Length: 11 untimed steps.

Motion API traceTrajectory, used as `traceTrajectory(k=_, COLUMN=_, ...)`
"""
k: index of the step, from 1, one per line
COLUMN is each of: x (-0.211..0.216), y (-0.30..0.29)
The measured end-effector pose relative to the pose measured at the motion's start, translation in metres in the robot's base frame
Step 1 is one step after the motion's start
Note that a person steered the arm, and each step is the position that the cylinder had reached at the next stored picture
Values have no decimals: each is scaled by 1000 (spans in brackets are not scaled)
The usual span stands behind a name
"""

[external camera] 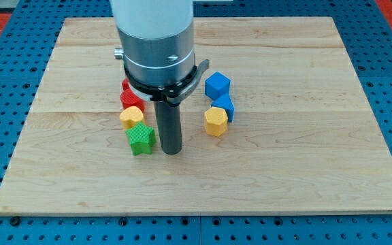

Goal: Move the yellow heart towards the left

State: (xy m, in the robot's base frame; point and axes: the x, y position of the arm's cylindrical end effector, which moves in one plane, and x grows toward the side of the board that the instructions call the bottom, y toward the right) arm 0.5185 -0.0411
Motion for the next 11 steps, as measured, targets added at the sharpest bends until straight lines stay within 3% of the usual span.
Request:
traceTrajectory(k=1, x=-14, y=-34)
traceTrajectory(k=5, x=-49, y=-50)
traceTrajectory(k=8, x=-67, y=-125)
traceTrajectory(k=11, x=-75, y=-126)
